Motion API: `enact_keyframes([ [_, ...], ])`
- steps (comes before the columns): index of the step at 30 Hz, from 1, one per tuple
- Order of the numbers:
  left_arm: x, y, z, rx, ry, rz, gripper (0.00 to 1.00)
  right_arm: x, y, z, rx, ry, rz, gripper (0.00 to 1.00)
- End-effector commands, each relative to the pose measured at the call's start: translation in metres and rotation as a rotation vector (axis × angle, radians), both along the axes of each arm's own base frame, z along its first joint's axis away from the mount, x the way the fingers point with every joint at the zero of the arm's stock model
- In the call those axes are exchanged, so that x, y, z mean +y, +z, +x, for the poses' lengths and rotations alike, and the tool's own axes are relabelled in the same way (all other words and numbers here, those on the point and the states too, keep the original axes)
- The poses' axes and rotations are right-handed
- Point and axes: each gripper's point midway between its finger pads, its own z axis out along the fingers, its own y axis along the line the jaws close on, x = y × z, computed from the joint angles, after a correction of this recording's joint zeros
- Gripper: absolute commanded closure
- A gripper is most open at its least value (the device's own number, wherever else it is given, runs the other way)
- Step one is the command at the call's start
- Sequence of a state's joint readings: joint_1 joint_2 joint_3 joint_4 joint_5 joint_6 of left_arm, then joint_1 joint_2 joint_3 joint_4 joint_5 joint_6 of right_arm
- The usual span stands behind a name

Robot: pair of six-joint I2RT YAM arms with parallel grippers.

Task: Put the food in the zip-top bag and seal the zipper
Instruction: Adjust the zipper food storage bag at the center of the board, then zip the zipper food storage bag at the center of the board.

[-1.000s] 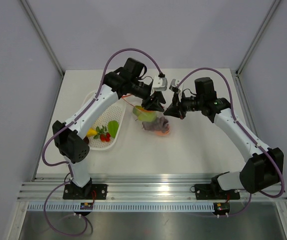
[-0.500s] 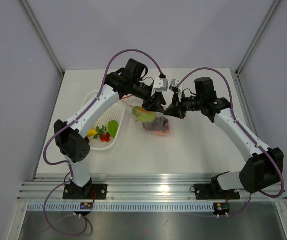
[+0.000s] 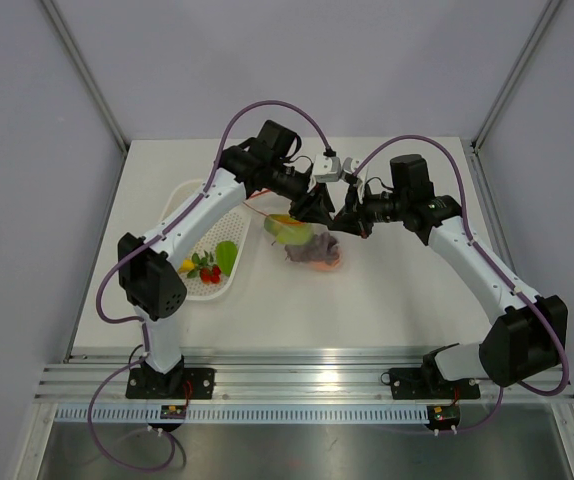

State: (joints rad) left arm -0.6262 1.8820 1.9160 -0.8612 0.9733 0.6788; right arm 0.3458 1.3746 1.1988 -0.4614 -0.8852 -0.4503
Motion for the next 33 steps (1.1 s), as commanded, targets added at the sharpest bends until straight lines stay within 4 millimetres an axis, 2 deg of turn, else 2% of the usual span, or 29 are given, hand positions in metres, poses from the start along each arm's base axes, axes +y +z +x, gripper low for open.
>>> enact_keyframes([
  [1,-0.004,0.017,-0.001,-0.047,-0.012,-0.048,0.62,0.001,0.032,0.000,-0.095,0.027,0.048,1.00],
  [4,-0.001,0.018,-0.001,-0.048,-0.010,-0.047,0.66,-0.001,0.031,0.001,-0.097,0.021,0.049,1.00],
  [5,0.000,0.016,-0.001,-0.047,-0.010,-0.045,0.73,-0.001,0.032,0.001,-0.098,0.019,0.049,1.00],
  [7,0.001,0.016,-0.002,-0.045,-0.013,-0.046,0.77,-0.002,0.032,0.002,-0.101,0.015,0.051,1.00],
  [9,0.002,0.016,-0.003,-0.039,-0.016,-0.048,0.88,-0.003,0.033,0.004,-0.103,0.011,0.050,1.00],
  [14,0.004,0.018,-0.006,-0.023,-0.030,-0.062,0.99,-0.003,0.031,0.004,-0.093,0.010,0.049,1.00],
  [21,0.011,0.025,-0.012,0.010,-0.049,-0.088,1.00,-0.010,0.025,0.016,-0.100,-0.051,0.004,0.99],
  [26,0.018,0.027,-0.008,0.062,-0.030,-0.100,1.00,-0.017,0.033,0.010,-0.139,-0.063,-0.017,0.79],
  [29,0.019,0.028,-0.010,0.070,-0.035,-0.105,1.00,-0.020,0.040,0.006,-0.169,-0.086,-0.009,0.73],
  [33,0.018,0.028,-0.012,0.080,-0.048,-0.113,1.00,-0.019,0.046,0.004,-0.172,-0.082,0.013,0.72],
])
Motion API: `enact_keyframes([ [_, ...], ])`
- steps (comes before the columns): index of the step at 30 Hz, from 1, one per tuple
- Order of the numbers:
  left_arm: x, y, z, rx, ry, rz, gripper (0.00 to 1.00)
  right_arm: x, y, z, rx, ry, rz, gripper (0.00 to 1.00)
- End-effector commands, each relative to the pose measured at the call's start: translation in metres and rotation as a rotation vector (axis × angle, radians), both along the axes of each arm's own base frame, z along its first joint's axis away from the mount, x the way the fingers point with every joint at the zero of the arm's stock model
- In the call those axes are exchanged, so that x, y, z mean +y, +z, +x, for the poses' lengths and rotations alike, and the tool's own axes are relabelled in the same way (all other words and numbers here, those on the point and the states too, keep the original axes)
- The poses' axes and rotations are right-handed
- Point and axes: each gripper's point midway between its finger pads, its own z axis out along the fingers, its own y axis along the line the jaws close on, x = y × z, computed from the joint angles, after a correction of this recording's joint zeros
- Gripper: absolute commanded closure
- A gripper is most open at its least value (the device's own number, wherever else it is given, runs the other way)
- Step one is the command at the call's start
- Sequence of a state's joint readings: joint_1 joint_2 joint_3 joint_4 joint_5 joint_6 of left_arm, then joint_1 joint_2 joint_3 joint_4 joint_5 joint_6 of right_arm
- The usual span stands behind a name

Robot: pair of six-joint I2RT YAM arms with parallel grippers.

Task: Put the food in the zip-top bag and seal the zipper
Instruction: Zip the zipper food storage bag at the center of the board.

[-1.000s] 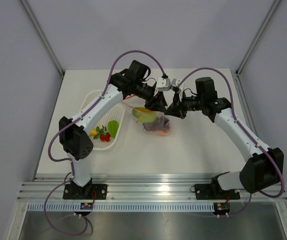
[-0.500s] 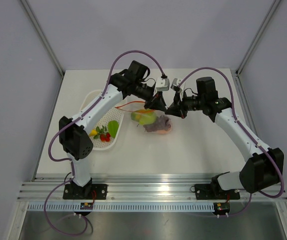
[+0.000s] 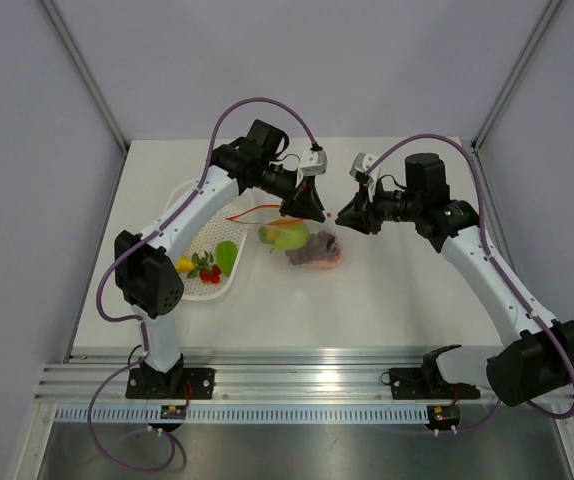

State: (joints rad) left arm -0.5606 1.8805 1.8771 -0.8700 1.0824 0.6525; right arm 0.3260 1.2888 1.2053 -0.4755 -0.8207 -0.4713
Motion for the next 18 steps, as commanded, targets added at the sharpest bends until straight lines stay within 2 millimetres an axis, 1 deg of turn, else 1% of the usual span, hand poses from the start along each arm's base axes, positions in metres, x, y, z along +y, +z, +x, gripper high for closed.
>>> enact_keyframes([
  [1,0.000,0.030,-0.015,-0.028,-0.045,-0.078,1.00,-0.001,0.022,0.002,-0.066,-0.009,0.030,0.72],
  [7,0.000,0.034,-0.015,-0.032,-0.043,-0.085,1.00,0.011,0.019,-0.002,-0.006,0.063,0.074,0.72],
  [8,0.000,0.035,-0.015,-0.032,-0.043,-0.085,1.00,0.013,0.016,-0.002,0.006,0.072,0.075,0.72],
  [11,0.000,0.036,-0.015,-0.036,-0.041,-0.087,1.00,0.014,0.013,0.002,0.000,0.064,0.082,0.72],
  [18,-0.001,0.036,-0.015,-0.027,-0.043,-0.092,1.00,0.025,0.008,0.001,0.032,0.101,0.098,0.75],
])
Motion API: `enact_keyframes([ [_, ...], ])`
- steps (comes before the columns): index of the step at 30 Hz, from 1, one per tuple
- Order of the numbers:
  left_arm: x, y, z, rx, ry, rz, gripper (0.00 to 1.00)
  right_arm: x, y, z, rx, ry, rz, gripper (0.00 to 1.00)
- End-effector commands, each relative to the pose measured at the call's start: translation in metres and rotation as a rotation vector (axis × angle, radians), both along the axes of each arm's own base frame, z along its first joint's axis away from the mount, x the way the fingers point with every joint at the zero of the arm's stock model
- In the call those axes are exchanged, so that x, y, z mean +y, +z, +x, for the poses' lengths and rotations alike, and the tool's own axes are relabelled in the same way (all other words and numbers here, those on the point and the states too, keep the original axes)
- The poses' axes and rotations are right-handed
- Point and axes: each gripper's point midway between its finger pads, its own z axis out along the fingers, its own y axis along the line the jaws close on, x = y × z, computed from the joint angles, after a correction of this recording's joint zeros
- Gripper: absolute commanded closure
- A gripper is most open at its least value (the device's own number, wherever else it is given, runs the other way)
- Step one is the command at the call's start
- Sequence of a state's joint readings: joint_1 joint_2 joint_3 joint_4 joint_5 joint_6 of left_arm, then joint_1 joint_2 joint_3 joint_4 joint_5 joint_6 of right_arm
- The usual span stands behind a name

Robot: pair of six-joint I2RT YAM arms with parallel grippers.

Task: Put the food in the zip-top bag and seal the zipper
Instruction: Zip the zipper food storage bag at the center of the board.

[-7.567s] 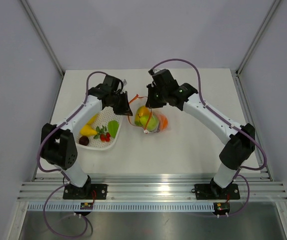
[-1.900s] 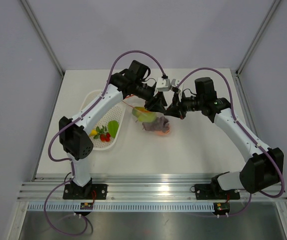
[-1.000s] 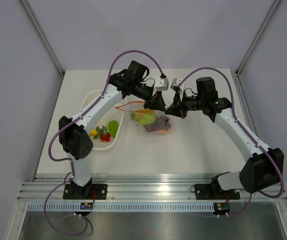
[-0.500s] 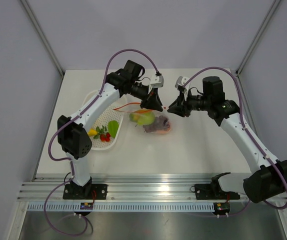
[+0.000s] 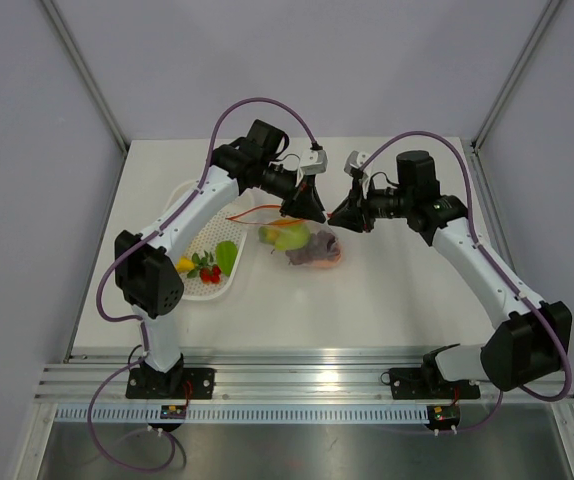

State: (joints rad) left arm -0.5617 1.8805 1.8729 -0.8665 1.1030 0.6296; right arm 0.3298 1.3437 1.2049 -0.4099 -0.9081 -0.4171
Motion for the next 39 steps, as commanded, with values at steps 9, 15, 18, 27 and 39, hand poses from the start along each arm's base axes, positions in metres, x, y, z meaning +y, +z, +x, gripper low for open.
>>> enact_keyframes([
  [9,-0.001,0.036,-0.009,-0.053,-0.028,-0.089,1.00,0.020,0.007,-0.001,-0.010,0.061,0.047,0.95],
  [15,-0.001,0.032,-0.008,-0.045,-0.020,-0.080,1.00,0.014,0.009,0.009,-0.023,-0.022,0.027,1.00],
  [18,0.000,0.029,-0.008,-0.042,-0.013,-0.068,1.00,0.007,0.018,0.016,-0.087,-0.103,0.047,1.00],
  [27,0.005,0.017,-0.004,-0.013,0.009,-0.039,1.00,-0.012,0.031,0.022,-0.193,-0.239,0.053,1.00],
  [39,0.030,0.002,0.000,0.044,0.080,0.000,1.00,-0.043,0.040,0.065,-0.226,-0.528,0.107,1.00],
])
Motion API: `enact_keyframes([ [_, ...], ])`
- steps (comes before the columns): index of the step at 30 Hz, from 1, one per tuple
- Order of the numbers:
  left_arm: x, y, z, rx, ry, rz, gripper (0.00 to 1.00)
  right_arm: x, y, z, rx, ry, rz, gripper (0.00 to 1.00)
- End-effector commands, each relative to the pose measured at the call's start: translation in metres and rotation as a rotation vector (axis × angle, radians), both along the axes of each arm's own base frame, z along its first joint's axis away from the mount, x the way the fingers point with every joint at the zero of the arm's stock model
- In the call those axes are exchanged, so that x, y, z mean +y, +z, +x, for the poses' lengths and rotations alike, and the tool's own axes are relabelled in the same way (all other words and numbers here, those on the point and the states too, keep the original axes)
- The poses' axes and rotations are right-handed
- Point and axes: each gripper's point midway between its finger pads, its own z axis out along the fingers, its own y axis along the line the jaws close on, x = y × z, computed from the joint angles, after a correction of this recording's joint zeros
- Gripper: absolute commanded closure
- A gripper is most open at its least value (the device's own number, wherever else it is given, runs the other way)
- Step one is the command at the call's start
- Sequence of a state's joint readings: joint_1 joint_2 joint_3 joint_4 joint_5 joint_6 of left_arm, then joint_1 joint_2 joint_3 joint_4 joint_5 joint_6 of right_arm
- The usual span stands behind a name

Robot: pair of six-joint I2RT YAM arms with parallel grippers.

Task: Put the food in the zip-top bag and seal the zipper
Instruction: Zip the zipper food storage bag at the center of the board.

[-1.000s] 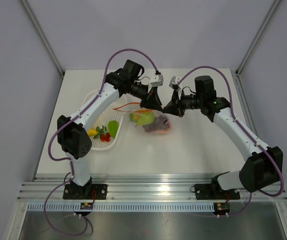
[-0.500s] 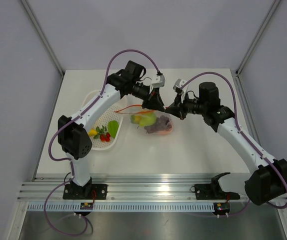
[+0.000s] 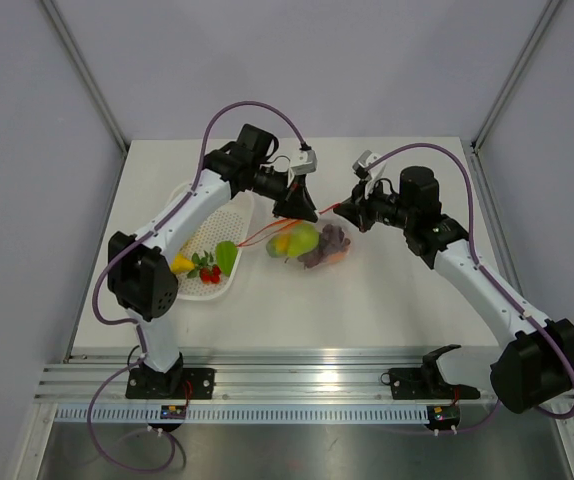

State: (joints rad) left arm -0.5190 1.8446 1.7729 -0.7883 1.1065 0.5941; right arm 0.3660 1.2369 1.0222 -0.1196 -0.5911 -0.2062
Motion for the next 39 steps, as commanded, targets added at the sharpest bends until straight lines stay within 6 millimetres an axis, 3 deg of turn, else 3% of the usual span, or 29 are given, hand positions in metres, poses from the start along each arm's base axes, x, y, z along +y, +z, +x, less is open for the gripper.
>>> enact_keyframes([
  [1,0.019,0.010,-0.009,0.041,0.036,0.007,1.00,-0.034,0.047,0.039,-0.179,-0.238,0.063,1.00],
  [11,0.056,-0.006,0.002,0.094,0.197,0.032,1.00,-0.100,0.060,0.076,-0.164,-0.592,0.114,1.00],
  [19,0.080,-0.006,0.005,0.103,0.286,0.012,1.00,-0.123,0.067,0.087,-0.162,-0.718,0.132,1.00],
  [25,0.097,-0.011,0.010,0.130,0.337,0.007,1.00,-0.131,0.072,0.086,-0.165,-0.755,0.173,1.00],
  [33,0.097,-0.009,0.021,0.142,0.381,-0.009,1.00,-0.128,0.075,0.088,-0.163,-0.736,0.174,1.00],
  [36,0.095,-0.004,0.039,0.148,0.435,-0.001,1.00,-0.128,0.080,0.094,-0.178,-0.737,0.164,1.00],
  [39,0.088,0.007,0.073,0.171,0.532,-0.014,1.00,-0.128,0.086,0.108,-0.187,-0.740,0.160,1.00],
])
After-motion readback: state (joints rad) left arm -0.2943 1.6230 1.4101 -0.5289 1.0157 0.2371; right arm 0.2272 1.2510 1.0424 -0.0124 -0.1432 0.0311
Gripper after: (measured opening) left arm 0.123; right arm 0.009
